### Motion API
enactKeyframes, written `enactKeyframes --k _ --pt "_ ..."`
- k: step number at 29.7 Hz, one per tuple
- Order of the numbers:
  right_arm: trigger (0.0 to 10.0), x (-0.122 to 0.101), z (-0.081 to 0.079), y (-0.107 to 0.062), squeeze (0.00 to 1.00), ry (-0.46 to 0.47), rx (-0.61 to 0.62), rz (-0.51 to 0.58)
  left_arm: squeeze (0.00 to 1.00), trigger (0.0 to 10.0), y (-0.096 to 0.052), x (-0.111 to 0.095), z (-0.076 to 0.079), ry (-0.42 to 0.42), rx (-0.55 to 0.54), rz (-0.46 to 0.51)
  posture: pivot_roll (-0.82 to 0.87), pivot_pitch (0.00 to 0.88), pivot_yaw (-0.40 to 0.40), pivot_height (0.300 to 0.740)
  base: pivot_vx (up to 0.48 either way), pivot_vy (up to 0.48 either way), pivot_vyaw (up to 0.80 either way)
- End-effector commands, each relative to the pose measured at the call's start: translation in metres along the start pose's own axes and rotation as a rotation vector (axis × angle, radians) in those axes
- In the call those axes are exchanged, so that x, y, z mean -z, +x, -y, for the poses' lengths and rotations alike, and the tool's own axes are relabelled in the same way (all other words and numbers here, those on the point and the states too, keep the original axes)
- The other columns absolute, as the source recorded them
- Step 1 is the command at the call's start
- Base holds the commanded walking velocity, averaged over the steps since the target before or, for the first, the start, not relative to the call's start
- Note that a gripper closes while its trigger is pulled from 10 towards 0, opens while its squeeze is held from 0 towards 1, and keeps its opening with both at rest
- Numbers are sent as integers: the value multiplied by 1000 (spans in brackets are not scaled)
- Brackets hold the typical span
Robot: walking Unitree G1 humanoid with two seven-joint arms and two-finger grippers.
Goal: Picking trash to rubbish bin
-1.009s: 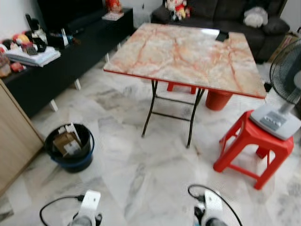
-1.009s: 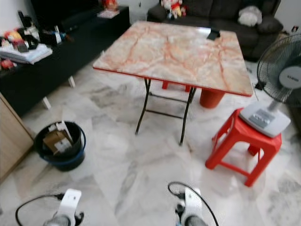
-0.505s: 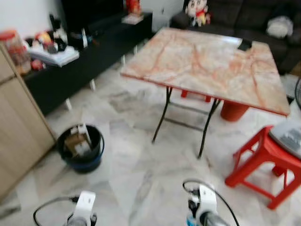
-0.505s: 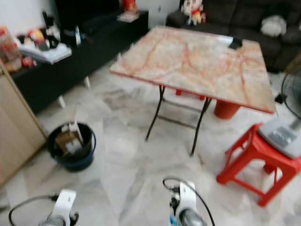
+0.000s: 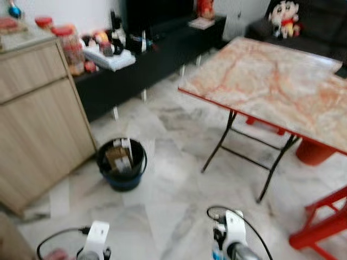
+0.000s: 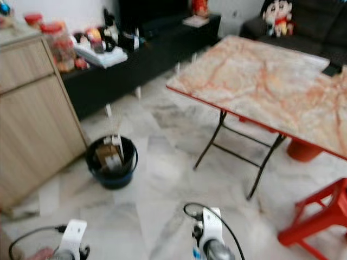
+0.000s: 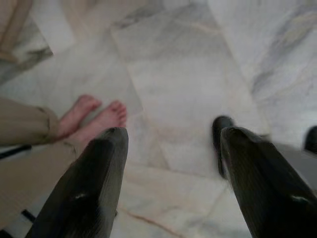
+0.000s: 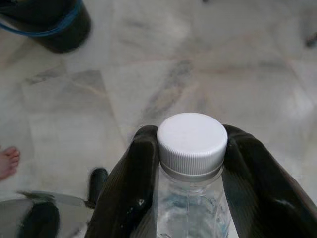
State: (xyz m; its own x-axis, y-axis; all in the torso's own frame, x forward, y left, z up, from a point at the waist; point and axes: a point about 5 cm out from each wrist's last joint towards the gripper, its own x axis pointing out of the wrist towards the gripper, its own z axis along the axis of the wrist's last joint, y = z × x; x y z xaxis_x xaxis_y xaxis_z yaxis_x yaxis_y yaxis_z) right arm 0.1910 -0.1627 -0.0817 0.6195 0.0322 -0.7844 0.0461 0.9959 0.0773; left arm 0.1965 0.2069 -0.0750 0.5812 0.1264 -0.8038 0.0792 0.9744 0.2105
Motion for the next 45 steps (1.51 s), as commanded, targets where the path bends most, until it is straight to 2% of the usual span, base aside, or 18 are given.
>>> enactKeyframes --k 1,7,12,18,23,26,32,40,45 --pt "10000 -4 5 0 0 3 19 6 0 10000 0 -2 2 -5 6 -4 93 58 -78 740 262 0 0" --pt "10000 -4 3 0 0 -29 9 3 0 10000 1 -2 2 -5 4 -3 95 65 -78 740 259 0 400" --pt "10000 -4 4 1 0 -10 14 5 0 10000 1 -3 1 -11 0 -2 96 71 -78 740 259 0 736" --pt "10000 -4 5 1 0 0 22 -1 0 10000 1 -4 1 -12 0 -2 95 73 -79 740 256 0 0" --pt "10000 -6 3 1 0 -52 13 2 0 10000 1 -4 1 -15 -1 -1 96 82 -79 740 256 0 160" --pt "10000 -5 3 1 0 -28 17 3 0 10000 1 -4 1 -15 -1 -1 96 82 -79 740 255 0 800" --pt "10000 -5 5 1 0 -11 30 4 0 10000 1 -4 1 -17 -2 -1 98 87 -79 740 254 0 0" --pt "10000 -7 6 1 0 -53 41 8 0 10000 1 -4 1 -20 -4 -1 99 89 -80 740 253 0 186" --pt "10000 -8 6 1 0 -31 44 12 0 10000 1 -4 2 -21 -4 -1 99 89 -80 740 253 0 640"
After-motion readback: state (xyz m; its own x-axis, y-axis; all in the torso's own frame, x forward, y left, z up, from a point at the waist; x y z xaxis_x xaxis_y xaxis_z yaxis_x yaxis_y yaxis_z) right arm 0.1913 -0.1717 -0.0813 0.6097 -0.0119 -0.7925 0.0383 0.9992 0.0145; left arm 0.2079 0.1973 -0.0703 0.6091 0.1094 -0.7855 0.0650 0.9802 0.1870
